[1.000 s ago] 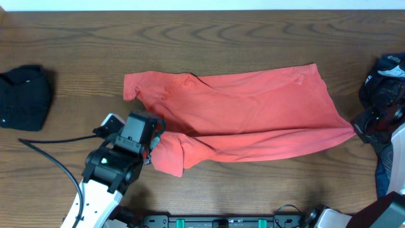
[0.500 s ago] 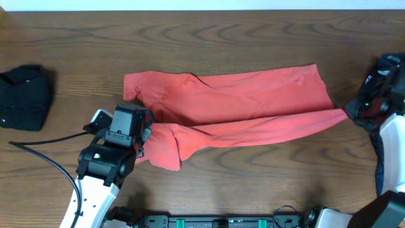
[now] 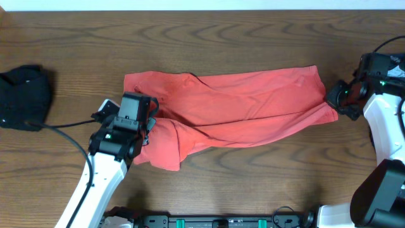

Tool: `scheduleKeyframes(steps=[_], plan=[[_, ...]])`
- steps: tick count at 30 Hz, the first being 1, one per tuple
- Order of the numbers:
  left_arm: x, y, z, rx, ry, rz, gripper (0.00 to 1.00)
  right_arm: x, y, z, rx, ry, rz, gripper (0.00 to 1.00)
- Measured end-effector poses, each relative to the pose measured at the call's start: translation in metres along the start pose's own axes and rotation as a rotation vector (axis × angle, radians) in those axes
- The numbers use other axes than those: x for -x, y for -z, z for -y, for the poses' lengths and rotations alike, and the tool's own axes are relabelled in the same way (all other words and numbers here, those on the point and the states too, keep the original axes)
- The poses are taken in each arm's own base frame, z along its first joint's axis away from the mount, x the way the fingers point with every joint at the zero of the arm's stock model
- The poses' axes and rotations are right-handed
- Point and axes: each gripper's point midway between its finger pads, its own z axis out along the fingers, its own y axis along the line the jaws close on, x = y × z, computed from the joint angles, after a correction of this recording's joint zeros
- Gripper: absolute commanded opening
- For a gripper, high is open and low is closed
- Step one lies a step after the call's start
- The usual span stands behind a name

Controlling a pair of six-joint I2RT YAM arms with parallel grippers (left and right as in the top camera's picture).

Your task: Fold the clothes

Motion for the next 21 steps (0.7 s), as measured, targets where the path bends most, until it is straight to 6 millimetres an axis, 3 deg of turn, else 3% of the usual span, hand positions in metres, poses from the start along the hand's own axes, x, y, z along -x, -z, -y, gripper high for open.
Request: scheduleKeyframes(steps=[6,21], plan=[[0.008,-0.022,-0.007,0.064,0.030,-0.001,0.06,0.004,-0.012,0.001,-0.024,-0.017,-0.033,0.01],[0.022,-0.025,-0.021,0.100,0.002,0.005,0.06,0.017,-0.011,0.034,-0.065,-0.119,-0.044,0.01]])
